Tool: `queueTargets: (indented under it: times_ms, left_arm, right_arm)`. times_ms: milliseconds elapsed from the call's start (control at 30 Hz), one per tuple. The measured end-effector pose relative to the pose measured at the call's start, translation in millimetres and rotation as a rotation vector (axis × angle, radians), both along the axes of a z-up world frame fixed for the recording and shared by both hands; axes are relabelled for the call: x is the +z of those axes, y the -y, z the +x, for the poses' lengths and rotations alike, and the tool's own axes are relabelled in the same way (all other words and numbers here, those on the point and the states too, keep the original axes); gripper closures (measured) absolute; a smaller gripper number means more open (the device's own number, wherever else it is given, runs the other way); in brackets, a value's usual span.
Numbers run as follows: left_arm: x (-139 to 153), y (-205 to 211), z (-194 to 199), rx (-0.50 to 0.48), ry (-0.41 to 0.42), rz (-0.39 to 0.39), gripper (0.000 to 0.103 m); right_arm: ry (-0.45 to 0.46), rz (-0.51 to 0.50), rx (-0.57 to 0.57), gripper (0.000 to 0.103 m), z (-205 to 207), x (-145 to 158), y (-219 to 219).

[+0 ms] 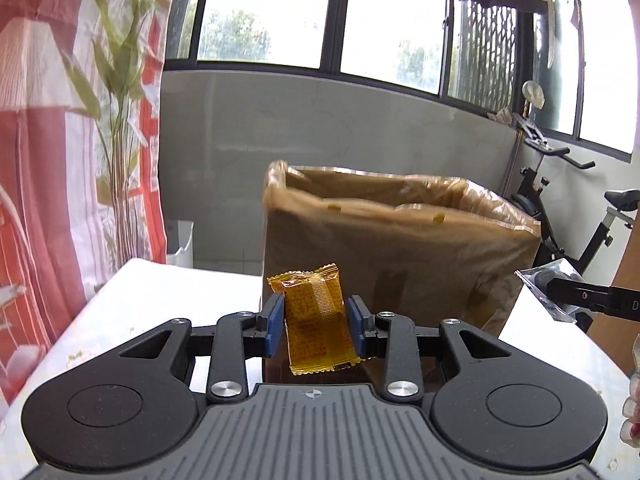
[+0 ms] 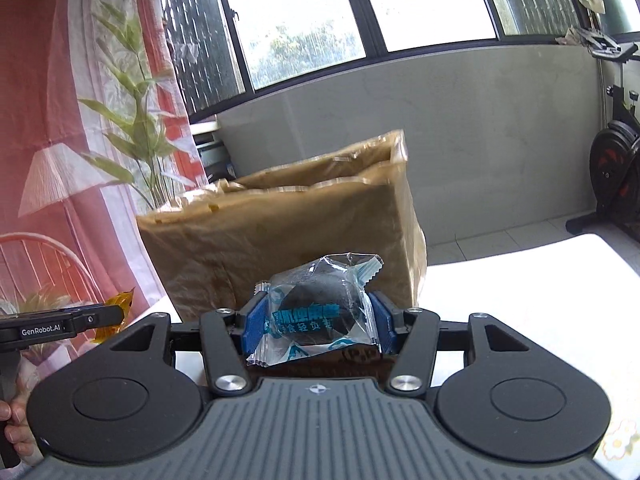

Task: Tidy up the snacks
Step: 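Carry the yellow packet and clear bag over the box and open both tools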

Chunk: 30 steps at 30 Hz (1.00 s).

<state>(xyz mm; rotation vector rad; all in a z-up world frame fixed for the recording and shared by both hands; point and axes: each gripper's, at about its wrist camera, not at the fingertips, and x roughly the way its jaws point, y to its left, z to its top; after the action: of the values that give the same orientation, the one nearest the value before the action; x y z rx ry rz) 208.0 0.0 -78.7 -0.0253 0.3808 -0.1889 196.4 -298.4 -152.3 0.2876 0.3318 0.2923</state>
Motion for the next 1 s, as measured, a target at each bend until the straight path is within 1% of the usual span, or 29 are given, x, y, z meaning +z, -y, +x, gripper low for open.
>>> queueTargets:
  times_ms: [100,167,300,367,500,567,667,700,733,767,800,867,900,967,1000]
  left_arm:
    - [27.7,9.4,15.8,-0.039,0.061,-0.003,0.067]
    - [41.1,17.4,29.1,-0.065,0.089,-0.002,0.067]
    - [57.6,34.9,68.8,-0.115,0.086,-0.016,0.067]
    - [59.7,43.6,89.6,-0.121,0.07,-0.019,0.067]
    - [54.1,60.2,132.5,-0.108,0.02,-0.014,0.067]
    - [48.4,67.3,148.5,-0.104,-0.012,-0.011,0.067]
    - [40.5,74.8,168.0,-0.104,-0.061,-0.01,0.065]
    - [36.9,74.9,173.5,-0.101,-0.075,-0.006,0.061]
    - [35.4,76.0,175.1,-0.097,-0.082,-0.002,0.05]
    - [32.4,73.5,174.4,-0.092,-0.082,0.0,0.04]
    - [31.1,72.3,172.9,-0.091,-0.079,0.003,0.036]
    - [30.4,69.0,169.2,-0.087,-0.078,0.009,0.025]
    - [31.6,66.3,167.1,-0.076,-0.08,0.014,0.022]
    - [34.2,60.7,159.5,-0.066,-0.074,0.012,0.015]
    - [37.9,56.9,151.4,-0.064,-0.067,0.007,0.013]
  right_arm:
    - [0.067,0.01,0.002,0.047,3.0,24.5,5.2]
    - [0.109,0.009,0.014,0.047,10.6,42.7,5.9]
    - [0.161,-0.04,0.036,0.047,40.1,67.2,-1.3]
    - [0.179,-0.088,0.03,0.047,62.0,75.0,-9.0]
    - [0.134,-0.15,0.01,0.047,108.3,74.2,-16.3]
    - [0.107,-0.178,0.005,0.047,123.9,70.2,-21.3]
    - [0.068,-0.212,0.007,0.046,136.0,63.0,-27.3]
    - [0.057,-0.222,0.002,0.044,138.6,60.9,-29.2]
    - [0.042,-0.231,-0.005,0.04,139.6,58.0,-30.3]
    - [0.026,-0.232,-0.009,0.04,139.5,55.3,-27.3]
    - [0.016,-0.225,-0.011,0.04,139.9,53.8,-26.9]
    - [0.011,-0.2,0.0,0.035,136.9,53.3,-23.8]
    - [0.016,-0.197,0.002,0.032,134.5,53.6,-22.9]
    - [0.032,-0.195,-0.01,0.03,125.7,56.3,-19.9]
    - [0.041,-0.189,-0.012,0.027,120.4,58.8,-18.9]
